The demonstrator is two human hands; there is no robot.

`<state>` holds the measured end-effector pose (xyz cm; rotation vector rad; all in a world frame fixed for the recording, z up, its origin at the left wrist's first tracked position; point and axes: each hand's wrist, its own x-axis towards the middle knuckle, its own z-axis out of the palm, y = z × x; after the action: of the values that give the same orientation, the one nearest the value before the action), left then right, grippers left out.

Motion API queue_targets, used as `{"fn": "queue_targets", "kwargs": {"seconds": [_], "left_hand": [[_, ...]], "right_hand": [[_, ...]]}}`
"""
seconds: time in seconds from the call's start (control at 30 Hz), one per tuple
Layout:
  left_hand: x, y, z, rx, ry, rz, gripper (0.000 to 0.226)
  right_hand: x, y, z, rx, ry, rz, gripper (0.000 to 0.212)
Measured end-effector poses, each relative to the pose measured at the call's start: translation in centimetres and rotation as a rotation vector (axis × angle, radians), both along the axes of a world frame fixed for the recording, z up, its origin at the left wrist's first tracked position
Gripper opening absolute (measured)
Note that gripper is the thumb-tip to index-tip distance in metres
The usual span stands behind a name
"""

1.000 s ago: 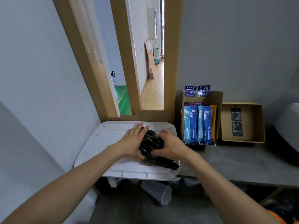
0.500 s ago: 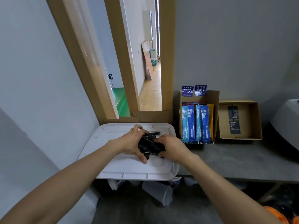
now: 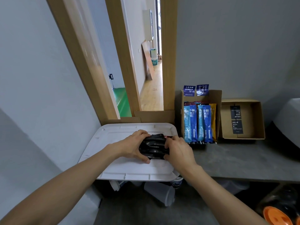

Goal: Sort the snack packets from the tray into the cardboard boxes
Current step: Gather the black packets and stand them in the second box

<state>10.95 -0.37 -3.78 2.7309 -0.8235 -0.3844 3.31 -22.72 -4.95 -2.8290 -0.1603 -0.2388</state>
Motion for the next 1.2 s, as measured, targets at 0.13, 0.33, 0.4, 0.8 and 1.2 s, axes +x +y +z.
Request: {"fn": "queue_targets", "kwargs": {"seconds": [0.13,0.33,0.4,0.8,1.2], "left_hand": [[-0.4,-0.3,-0.2,-0.080,0.014,0.042,0.095],[-1.1,-0.2,-0.1,-0.148,-0.035,0.013,0.094],[-1.0,-0.4,-0.2,-0.133,-0.048,0.010,0.086],[-1.3,-0.4,-1.8,-0.106,-0.056,0.043,0.080],[-0.3,-0.7,-1.7,0.002,-0.165,-0.029,0.093]], "right_hand": [[1.0,1.0,-0.2,0.116,0.031,0.104,0.022],[2.0,0.3,0.1,0.345,0.035,0.247,0.019],[2.1,-0.3,0.4,0.378,-0.016,0.235,0.021],[5.1,1.1,1.0,-0.144,0.282,0.210,0.036],[4.4,-0.3,0.6,0.401,0.161,0.111,0.035]]}}
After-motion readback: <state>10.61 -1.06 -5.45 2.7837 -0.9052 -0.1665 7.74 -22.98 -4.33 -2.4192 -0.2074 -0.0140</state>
